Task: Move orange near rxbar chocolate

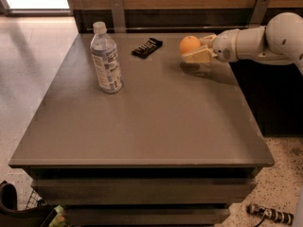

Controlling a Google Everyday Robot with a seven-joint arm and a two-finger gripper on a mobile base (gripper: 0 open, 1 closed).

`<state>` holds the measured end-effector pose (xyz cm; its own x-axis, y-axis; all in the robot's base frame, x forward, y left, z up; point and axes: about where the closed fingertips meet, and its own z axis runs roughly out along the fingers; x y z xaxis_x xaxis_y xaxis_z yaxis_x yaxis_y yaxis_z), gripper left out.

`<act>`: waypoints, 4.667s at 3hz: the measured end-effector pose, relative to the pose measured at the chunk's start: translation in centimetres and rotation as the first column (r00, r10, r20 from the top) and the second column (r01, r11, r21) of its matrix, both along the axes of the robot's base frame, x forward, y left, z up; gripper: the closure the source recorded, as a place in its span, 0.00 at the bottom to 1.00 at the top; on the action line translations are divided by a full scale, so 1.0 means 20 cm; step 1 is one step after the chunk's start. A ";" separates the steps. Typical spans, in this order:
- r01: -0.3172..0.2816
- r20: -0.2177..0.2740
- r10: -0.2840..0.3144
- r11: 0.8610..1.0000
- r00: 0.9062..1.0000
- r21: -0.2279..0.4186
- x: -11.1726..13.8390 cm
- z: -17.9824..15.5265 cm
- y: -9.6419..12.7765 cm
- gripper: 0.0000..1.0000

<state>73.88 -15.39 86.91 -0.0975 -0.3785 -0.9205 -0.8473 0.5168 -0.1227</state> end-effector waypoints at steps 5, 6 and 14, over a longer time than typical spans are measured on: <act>0.020 0.155 -0.040 0.991 0.987 0.133 0.07 -0.08 0.23 1.00; 0.020 0.158 -0.042 0.990 0.986 0.140 0.09 -0.07 0.24 1.00; 0.057 0.046 -0.065 0.983 0.997 0.172 0.18 -0.20 0.29 0.00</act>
Offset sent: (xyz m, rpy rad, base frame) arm 0.0122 0.0106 -0.0588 0.0847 -0.1122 -0.0572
